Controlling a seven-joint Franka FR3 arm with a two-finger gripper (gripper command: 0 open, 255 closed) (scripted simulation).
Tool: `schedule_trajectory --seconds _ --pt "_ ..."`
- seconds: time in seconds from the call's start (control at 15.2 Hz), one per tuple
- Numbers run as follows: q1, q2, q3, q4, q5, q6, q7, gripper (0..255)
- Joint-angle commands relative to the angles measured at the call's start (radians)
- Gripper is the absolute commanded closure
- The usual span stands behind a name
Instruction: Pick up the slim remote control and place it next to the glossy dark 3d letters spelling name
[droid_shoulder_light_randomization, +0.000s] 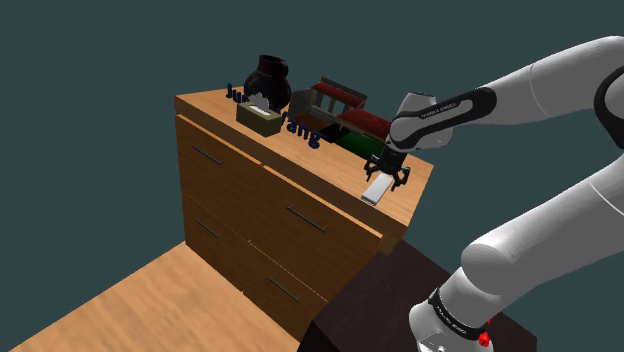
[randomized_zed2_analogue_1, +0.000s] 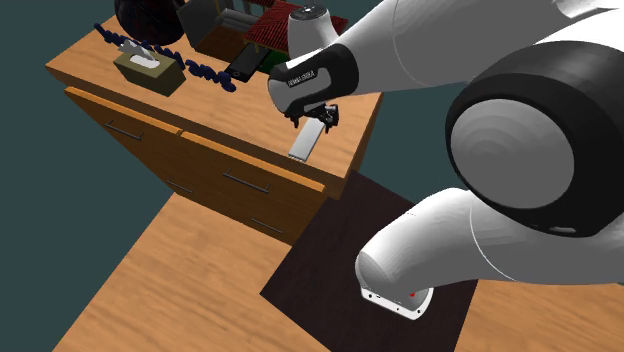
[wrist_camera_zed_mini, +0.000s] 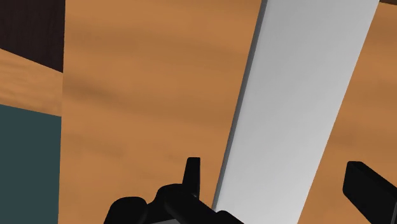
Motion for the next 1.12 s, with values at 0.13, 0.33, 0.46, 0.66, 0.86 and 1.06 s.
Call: schedule_trajectory --seconds 0.13,0.33,0.46,0.66,0.86,1.06 --pt "-0.001 0.015 -0.002 -0.007 0.0 0.023 -0.001 0" --pt "-0.001 0.015 -0.002 -0.007 0.0 0.023 -0.001 0" --pt "-0.001 0.015 -0.002 -0.007 0.0 0.023 -0.001 0" --pt "-0.001 0.015 -0.002 -0.007 0.0 0.023 -0.001 255" --pt "-0.001 0.015 -0.002 -0.007 0.0 0.023 -0.001 255" --pt "-0.001 0.015 -0.002 -0.007 0.0 0.023 -0.001 255"
